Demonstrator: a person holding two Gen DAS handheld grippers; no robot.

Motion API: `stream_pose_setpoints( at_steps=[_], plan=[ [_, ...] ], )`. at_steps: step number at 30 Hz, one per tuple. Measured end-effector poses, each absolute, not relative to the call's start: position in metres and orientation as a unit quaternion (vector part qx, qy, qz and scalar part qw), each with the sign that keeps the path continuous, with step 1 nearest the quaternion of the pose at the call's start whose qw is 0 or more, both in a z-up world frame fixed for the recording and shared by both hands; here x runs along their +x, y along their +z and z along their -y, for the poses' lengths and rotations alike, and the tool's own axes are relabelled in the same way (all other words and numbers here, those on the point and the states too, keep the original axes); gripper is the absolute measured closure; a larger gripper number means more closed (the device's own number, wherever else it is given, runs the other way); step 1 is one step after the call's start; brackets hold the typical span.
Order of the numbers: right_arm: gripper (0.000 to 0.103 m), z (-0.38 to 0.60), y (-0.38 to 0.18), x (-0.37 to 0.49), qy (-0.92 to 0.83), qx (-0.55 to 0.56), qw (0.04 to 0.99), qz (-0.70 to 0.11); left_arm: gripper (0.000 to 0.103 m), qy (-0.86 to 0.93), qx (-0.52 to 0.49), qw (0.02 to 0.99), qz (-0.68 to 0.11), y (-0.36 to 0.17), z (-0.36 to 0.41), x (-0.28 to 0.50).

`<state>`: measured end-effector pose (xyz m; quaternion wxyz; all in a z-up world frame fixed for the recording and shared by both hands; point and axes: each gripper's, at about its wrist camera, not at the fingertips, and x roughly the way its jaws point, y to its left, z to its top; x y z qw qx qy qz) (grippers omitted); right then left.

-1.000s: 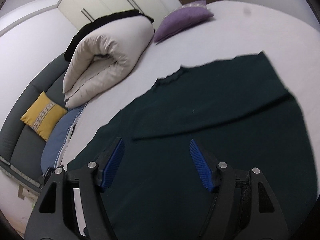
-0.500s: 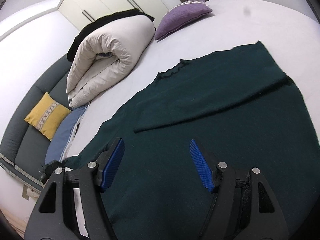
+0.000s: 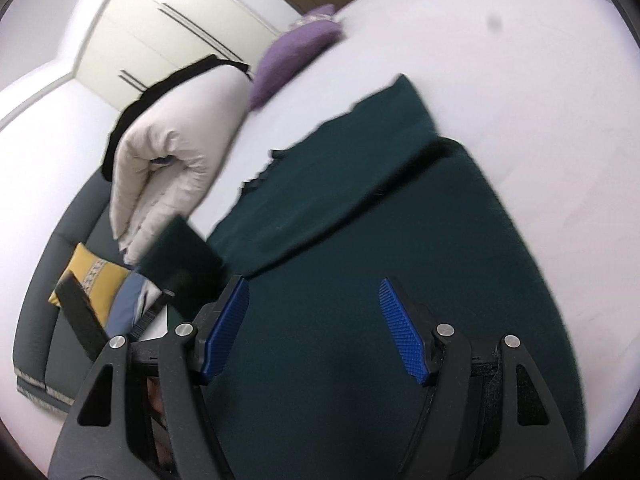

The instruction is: Fold small clothes

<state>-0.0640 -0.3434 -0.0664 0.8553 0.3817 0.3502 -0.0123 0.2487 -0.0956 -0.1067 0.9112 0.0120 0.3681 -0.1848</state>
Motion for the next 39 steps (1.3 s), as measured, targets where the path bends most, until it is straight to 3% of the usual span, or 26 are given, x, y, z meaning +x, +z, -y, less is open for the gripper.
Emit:
stream_pose_setpoints(
  at_steps=[1, 5, 6, 13, 17, 19, 20, 21, 22, 23, 32, 39],
  plan=[
    [0.036, 0.347, -0.071, -0.061, -0.015, 0.386, 0.850, -0.357, 0.078, -0.184, 0.015, 0.906, -0.381, -0.114, 0.099, 0.248],
    [0.023, 0.347, -0.084, -0.037, 0.001, 0.406, 0.833, -0.377, 0.033, -0.172, 0.011, 0.910, -0.377, -0.108, 0.082, 0.232],
    [0.023, 0.342, -0.085, -0.027, 0.010, 0.404, 0.833, -0.379, 0.026, -0.174, 0.006, 0.913, -0.369, -0.105, 0.075, 0.228],
    [0.023, 0.282, -0.093, 0.051, 0.066, 0.367, 0.819, -0.436, 0.026, -0.163, -0.051, 0.922, -0.347, -0.086, -0.006, 0.210],
    [0.028, 0.250, -0.112, 0.089, 0.033, 0.311, 0.814, -0.489, 0.030, -0.125, -0.088, 0.922, -0.355, -0.093, -0.054, 0.224],
    [0.048, 0.236, -0.105, 0.097, 0.033, 0.271, 0.829, -0.488, 0.034, -0.100, -0.126, 0.918, -0.362, -0.095, -0.085, 0.234],
    [0.069, 0.231, -0.104, 0.100, 0.034, 0.256, 0.830, -0.494, 0.034, -0.093, -0.137, 0.917, -0.362, -0.096, -0.094, 0.238],
    [0.080, 0.226, -0.103, 0.102, 0.027, 0.230, 0.832, -0.503, 0.034, -0.081, -0.155, 0.916, -0.361, -0.097, -0.108, 0.242],
    [0.085, 0.218, -0.101, 0.101, 0.021, 0.210, 0.838, -0.504, 0.035, -0.075, -0.161, 0.916, -0.360, -0.097, -0.114, 0.245],
    [0.097, 0.216, -0.097, 0.101, 0.023, 0.201, 0.842, -0.500, 0.036, -0.069, -0.169, 0.916, -0.358, -0.096, -0.121, 0.248],
    [0.097, 0.223, -0.009, 0.119, 0.042, 0.112, 0.909, -0.398, 0.037, -0.052, -0.178, 0.911, -0.368, -0.098, -0.132, 0.300],
    [0.097, 0.281, -0.043, 0.141, 0.004, 0.136, 0.903, -0.408, 0.036, -0.041, -0.143, 0.905, -0.399, -0.113, -0.108, 0.340]
  ],
)
